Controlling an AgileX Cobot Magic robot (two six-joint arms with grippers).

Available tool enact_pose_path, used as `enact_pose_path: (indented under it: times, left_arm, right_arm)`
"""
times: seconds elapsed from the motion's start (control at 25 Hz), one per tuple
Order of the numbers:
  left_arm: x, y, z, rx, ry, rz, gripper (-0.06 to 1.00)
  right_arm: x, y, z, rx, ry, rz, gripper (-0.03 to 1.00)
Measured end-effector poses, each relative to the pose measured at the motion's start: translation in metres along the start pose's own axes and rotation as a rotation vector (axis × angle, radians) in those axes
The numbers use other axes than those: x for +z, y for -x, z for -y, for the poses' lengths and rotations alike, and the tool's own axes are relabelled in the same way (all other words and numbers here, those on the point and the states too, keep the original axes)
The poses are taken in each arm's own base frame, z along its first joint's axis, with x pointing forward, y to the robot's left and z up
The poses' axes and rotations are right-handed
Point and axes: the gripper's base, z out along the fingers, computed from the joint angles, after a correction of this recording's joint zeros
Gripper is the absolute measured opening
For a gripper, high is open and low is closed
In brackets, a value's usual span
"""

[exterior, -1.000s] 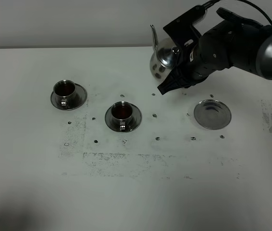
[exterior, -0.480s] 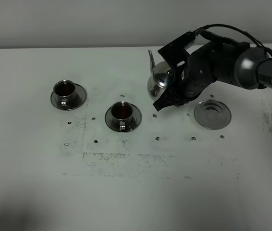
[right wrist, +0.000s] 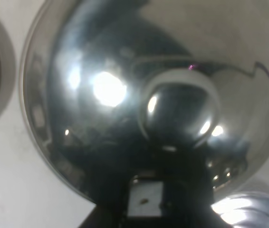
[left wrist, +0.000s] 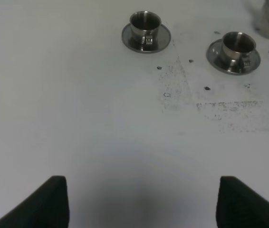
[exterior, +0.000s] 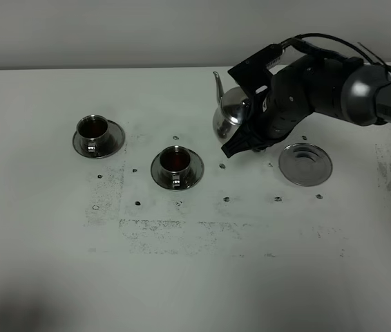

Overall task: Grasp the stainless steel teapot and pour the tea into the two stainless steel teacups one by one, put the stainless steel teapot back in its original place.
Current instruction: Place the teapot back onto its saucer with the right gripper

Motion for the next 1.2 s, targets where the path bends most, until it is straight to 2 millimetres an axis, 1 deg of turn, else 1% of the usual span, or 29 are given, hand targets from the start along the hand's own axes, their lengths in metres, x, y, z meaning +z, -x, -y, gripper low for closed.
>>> enact_pose_path:
  times: [0.12,0.24,0.36,0.48,0.64,0.76,1.04,1.2]
  left_arm:
    - [0.000,0.000,0.000,0.000,0.000,0.000,0.69]
    - [0.000,0.000,0.000,0.000,0.000,0.000,0.69]
    - [0.000,0.000,0.000,0.000,0.000,0.000,0.69]
    - [0.000,0.000,0.000,0.000,0.000,0.000,0.69]
    - [0.000,0.000,0.000,0.000,0.000,0.000,0.69]
    - [0.000,0.000,0.000,0.000,0.000,0.000,0.69]
    - [0.000,0.000,0.000,0.000,0.000,0.000,0.69]
    - [0.000,0.000,0.000,0.000,0.000,0.000,0.69]
  right_arm:
    - [-0.022,-0.002,0.010,0.021,-0.014,0.028,0.18]
    - [-0.034,-0.023,0.026,0.067,-0.025,0.021,0.18]
    - [-0.041,-0.046,0.042,0.122,-0.039,-0.009,0.18]
    - [-0.048,-0.055,0.052,0.166,-0.045,-0.012,0.18]
    - [-0.048,-0.057,0.060,0.209,-0.043,-0.006,0.18]
    - [-0.046,-0.060,0.061,0.215,-0.040,-0.022,0.18]
    - [-0.036,-0.066,0.060,0.222,-0.030,-0.080,0.18]
    - [-0.032,-0.074,0.057,0.222,-0.024,-0.105,0.18]
